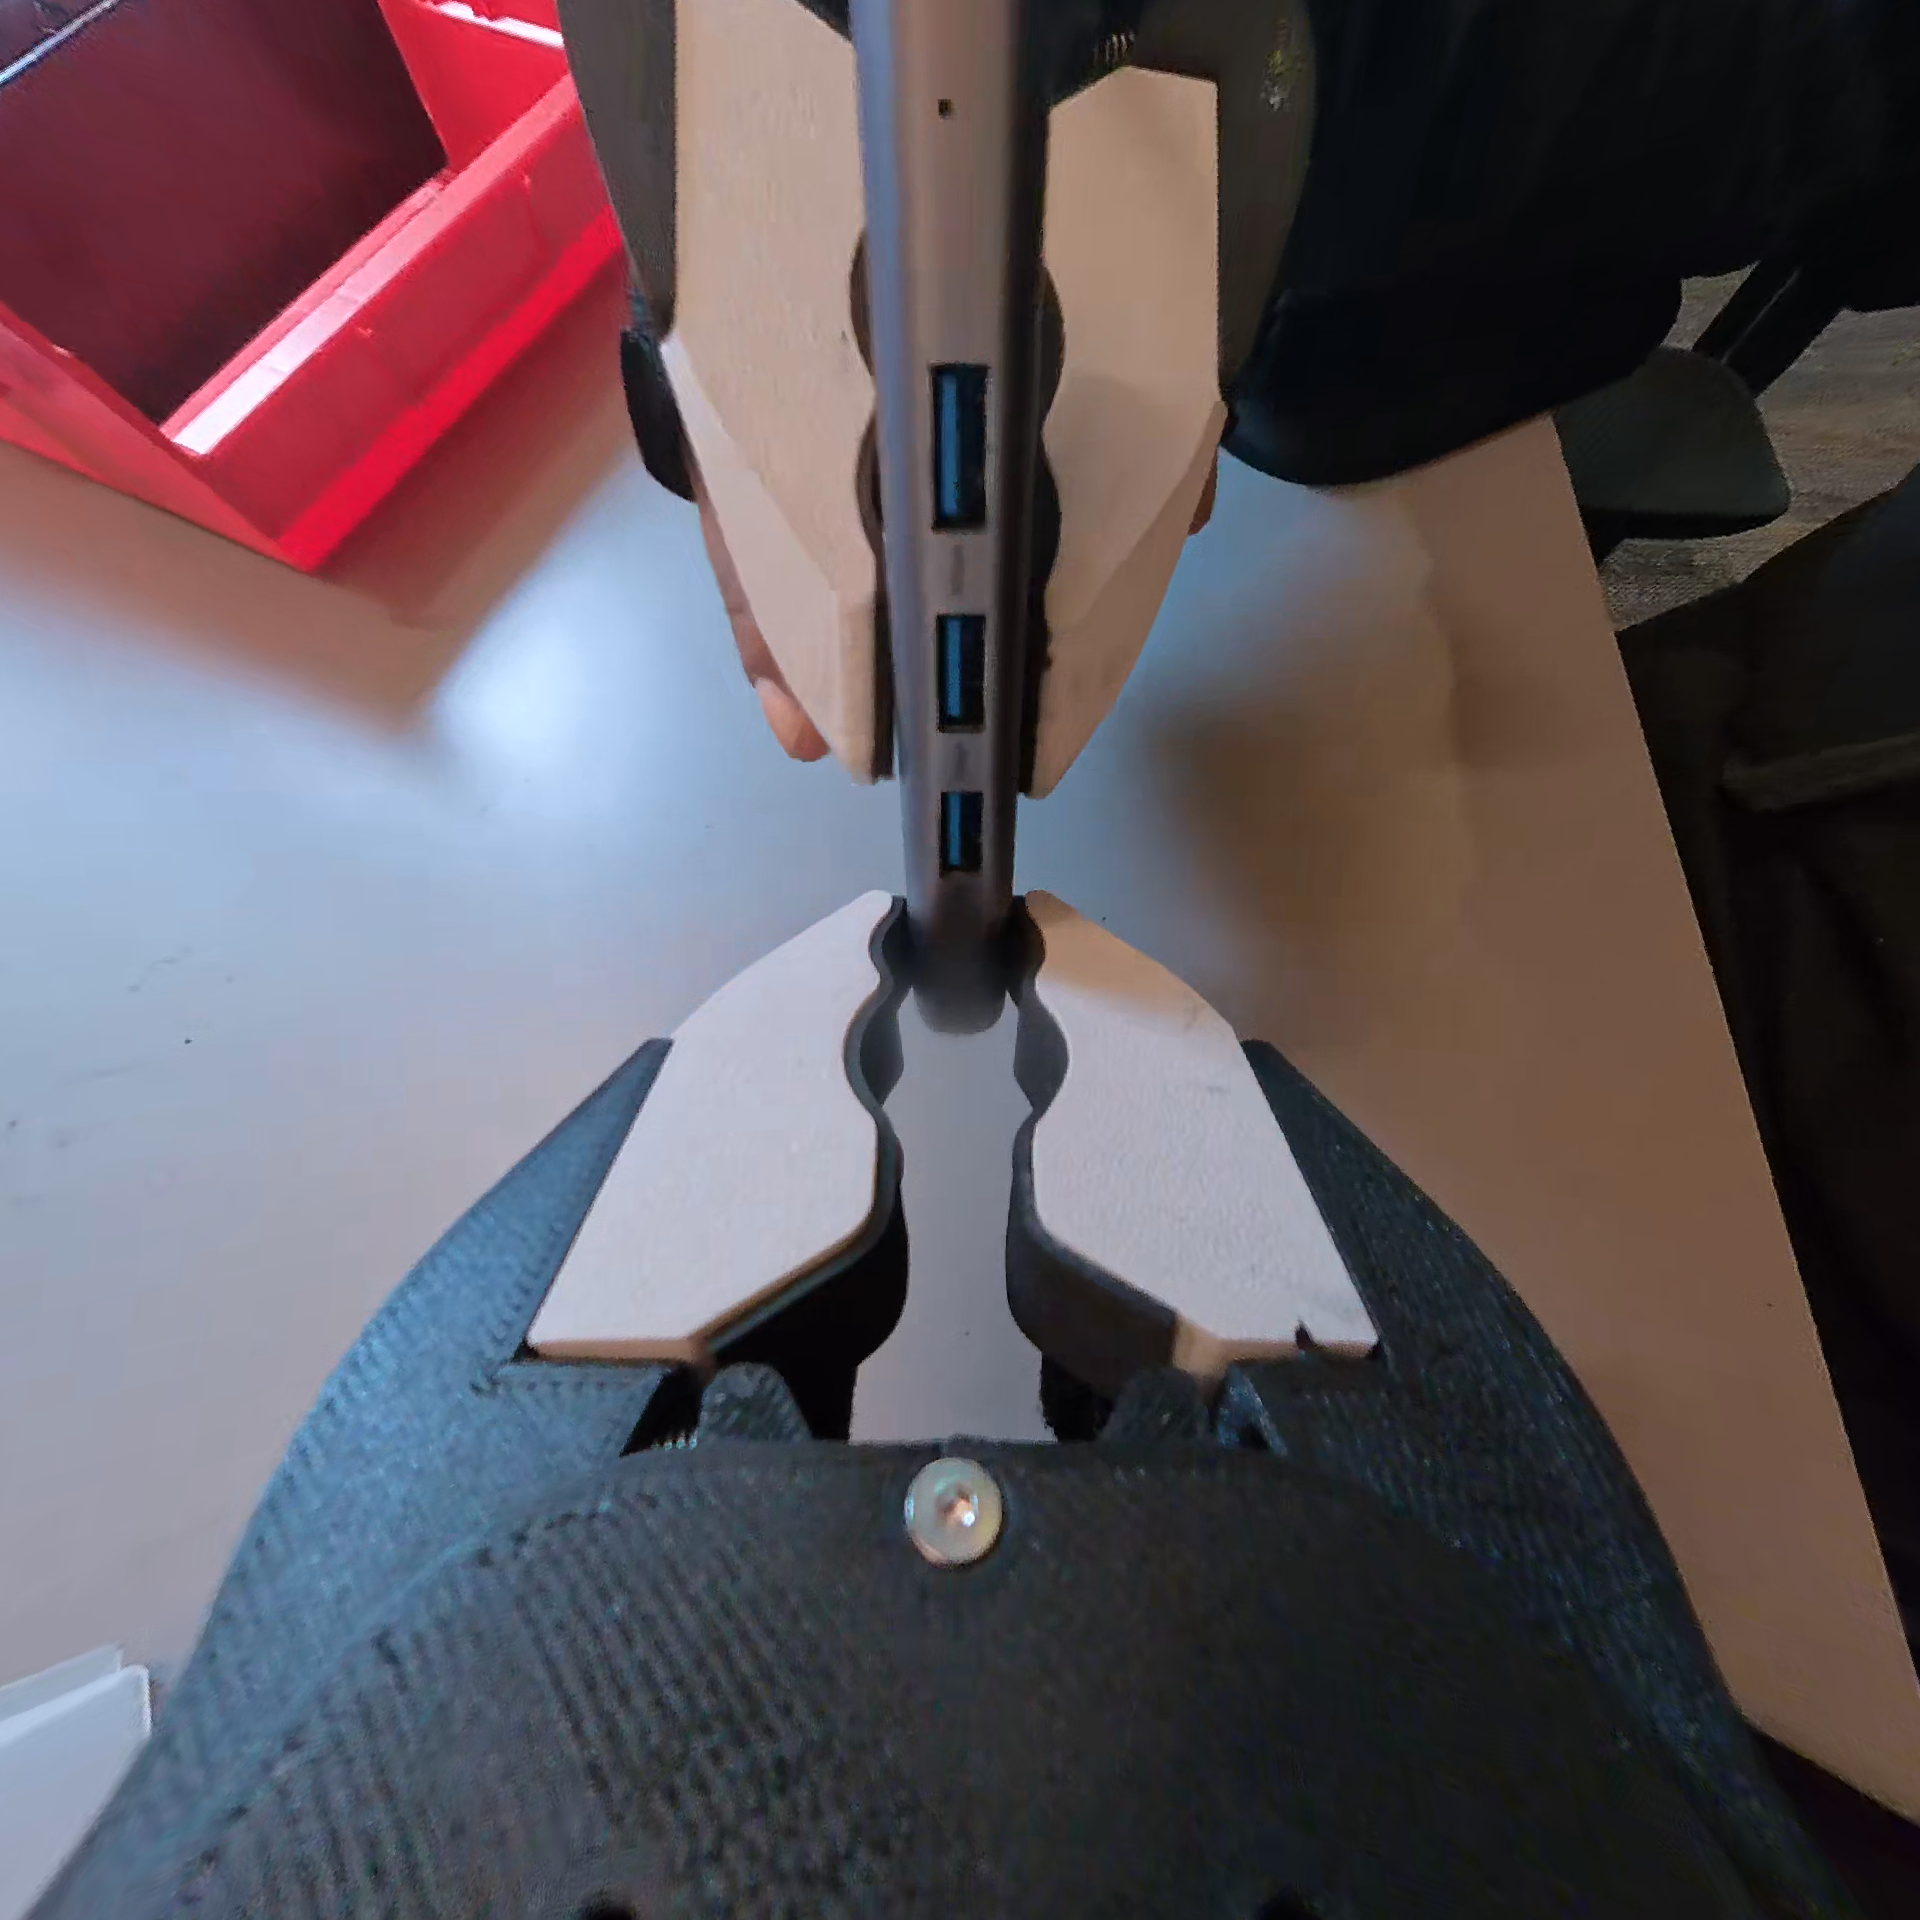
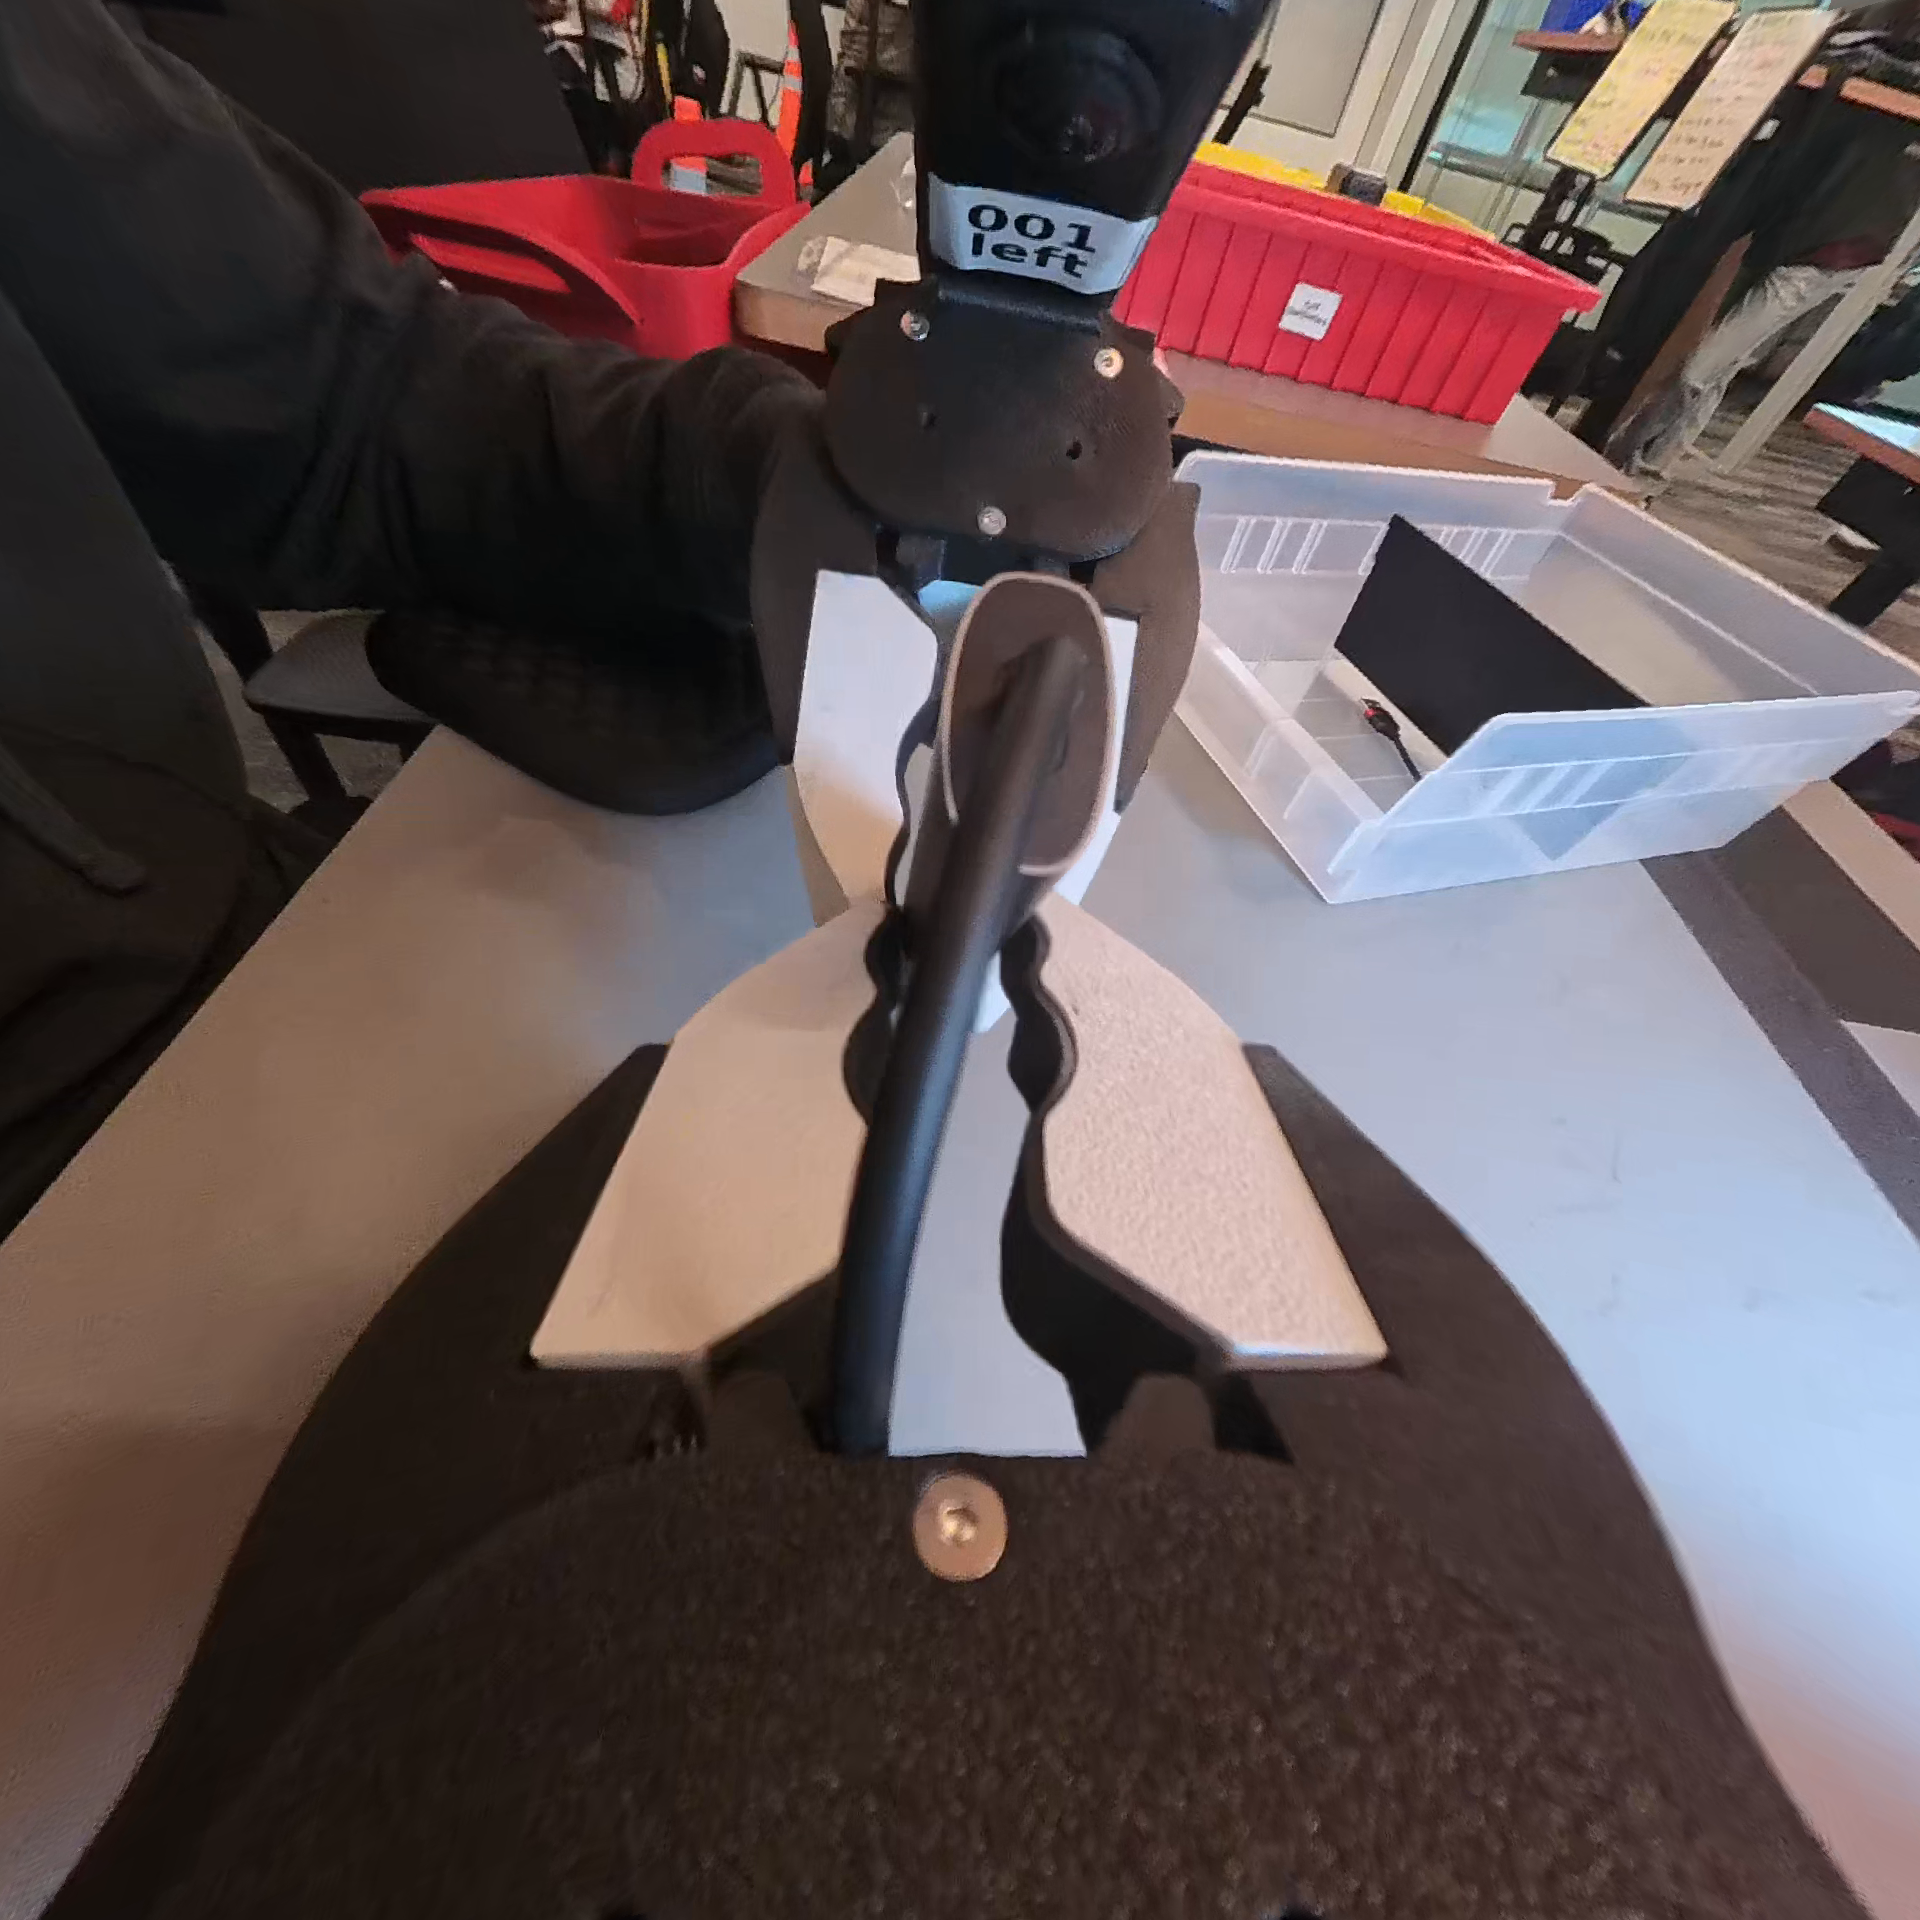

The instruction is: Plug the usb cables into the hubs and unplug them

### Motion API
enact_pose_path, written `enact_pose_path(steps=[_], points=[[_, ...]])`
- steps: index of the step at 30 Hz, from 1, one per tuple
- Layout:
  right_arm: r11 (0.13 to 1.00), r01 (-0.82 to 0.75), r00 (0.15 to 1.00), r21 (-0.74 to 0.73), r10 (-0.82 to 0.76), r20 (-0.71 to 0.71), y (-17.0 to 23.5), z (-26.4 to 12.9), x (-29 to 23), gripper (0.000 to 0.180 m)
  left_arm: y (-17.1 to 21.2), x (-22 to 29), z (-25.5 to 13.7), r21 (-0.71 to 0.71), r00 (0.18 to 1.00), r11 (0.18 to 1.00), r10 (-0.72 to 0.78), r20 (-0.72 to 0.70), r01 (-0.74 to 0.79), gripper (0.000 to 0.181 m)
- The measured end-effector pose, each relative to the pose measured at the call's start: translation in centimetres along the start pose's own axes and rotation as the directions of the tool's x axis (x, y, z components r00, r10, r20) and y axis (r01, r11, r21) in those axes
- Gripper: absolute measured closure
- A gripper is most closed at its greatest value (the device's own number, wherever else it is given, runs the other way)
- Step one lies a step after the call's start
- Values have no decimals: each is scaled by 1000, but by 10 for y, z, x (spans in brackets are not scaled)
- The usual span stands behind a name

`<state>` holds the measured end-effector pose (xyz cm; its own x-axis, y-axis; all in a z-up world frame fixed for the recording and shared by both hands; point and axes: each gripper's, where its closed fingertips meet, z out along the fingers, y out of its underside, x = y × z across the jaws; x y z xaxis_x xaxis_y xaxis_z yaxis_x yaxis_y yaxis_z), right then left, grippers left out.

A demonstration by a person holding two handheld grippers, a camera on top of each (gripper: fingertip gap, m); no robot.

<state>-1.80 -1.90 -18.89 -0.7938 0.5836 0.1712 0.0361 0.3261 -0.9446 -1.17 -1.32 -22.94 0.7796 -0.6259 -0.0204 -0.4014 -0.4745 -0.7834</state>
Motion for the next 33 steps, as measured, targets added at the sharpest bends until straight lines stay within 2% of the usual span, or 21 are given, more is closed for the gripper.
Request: enact_pose_path(steps=[2, 5, 6, 7, 8, 12, 14, 17, 20, 23, 30, 33], points=[[1000, 0, 1000, -5, 0, 5, 1, 0, 0, 163, 0, -1, 1, 6, 1000, 1000, 8, 10, -8, 163], [999, 1, 1000, 43, 0, -12, -10, -7, 4, 162, -13, -6, -9, 99, 999, 995, 7, 40, -11, 161], [999, 10, 1000, 49, -9, -30, -14, -12, 8, 162, -16, -14, -17, 118, 997, 993, -4, 83, -6, 147], [998, 20, 998, 61, -17, -57, -19, -19, 12, 162, -17, -24, -31, 129, 991, 992, -11, 136, -7, 140], [997, 19, 997, 81, -13, -77, -25, -28, 16, 162, -17, -39, -49, 147, 979, 989, -25, 200, -5, 140], [993, 3, 980, 114, 20, -197, -33, -63, 35, 163, -4, -117, -147, 257, 859, 959, -232, 456, 123, 163], [994, -20, 970, 110, 46, -237, -22, -73, 37, 162, 24, -152, -173, 206, 802, 948, -315, 508, 242, 161], [994, -49, 961, 101, 75, -266, -1, -79, 36, 163, 71, -190, -179, -13, 787, 953, -244, 567, 304, 158], [994, -68, 961, 83, 87, -264, 9, -78, 35, 163, 122, -212, -163, -301, 845, 898, -129, 519, 322, 154], [994, -73, 964, 83, 92, -251, 10, -76, 35, 163, 155, -222, -145, -514, 910, 813, -46, 413, 274, 151], [988, -126, 966, 91, 144, -217, 21, -79, 35, 163, 181, -225, -110, -738, 991, 671, 36, 127, 71, 150], [982, -151, 966, 116, 172, -194, 22, -83, 36, 163, 181, -223, -108, -775, 999, 632, 26, 30, 7, 153]])
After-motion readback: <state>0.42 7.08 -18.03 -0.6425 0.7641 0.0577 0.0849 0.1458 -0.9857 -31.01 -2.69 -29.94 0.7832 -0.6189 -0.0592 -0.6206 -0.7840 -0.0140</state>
